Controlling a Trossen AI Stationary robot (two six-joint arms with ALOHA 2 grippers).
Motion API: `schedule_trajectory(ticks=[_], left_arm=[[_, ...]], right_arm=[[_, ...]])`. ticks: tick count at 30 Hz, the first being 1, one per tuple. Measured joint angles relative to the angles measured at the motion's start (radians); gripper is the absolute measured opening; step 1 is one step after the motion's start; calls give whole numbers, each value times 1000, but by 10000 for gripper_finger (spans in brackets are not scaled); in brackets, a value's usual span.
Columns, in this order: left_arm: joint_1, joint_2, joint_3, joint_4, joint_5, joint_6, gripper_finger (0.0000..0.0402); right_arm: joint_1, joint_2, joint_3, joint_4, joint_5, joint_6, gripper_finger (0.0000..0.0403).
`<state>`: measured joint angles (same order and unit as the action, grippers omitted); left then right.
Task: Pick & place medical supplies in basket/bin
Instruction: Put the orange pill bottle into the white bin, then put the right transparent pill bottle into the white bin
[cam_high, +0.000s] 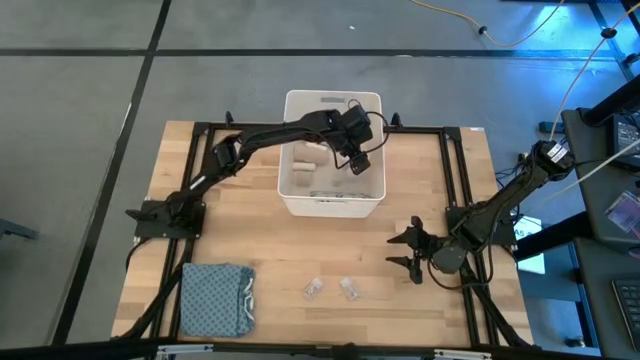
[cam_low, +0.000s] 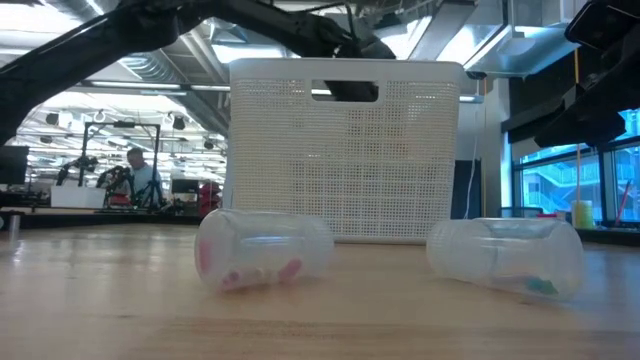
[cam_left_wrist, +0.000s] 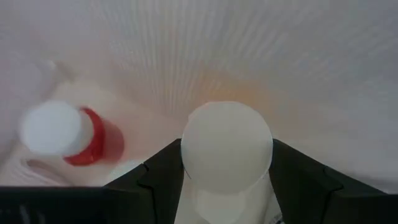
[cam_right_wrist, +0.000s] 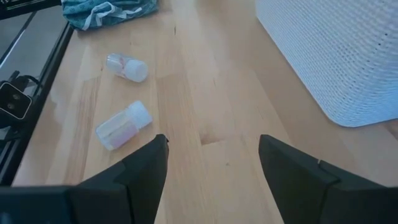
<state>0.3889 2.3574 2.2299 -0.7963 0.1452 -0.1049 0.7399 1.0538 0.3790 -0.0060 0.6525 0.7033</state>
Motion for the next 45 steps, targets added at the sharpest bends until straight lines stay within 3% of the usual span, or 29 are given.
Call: schedule_trajectory(ticks=[33, 38, 43, 45], left_arm=[[-15, 48, 0, -15, 7, -36, 229], [-14, 54, -4, -26, 63, -50, 240], [-15, 53, -3, -16, 57, -44, 261], [-15, 53, -3, -8, 58, -62, 266]], right_arm=[[0, 0, 0, -9, -1, 54, 250], [0, 0, 0, -8, -1, 52, 250], [0, 0, 0, -8, 3, 51, 250], [-1, 0, 0, 1, 52, 50, 250]])
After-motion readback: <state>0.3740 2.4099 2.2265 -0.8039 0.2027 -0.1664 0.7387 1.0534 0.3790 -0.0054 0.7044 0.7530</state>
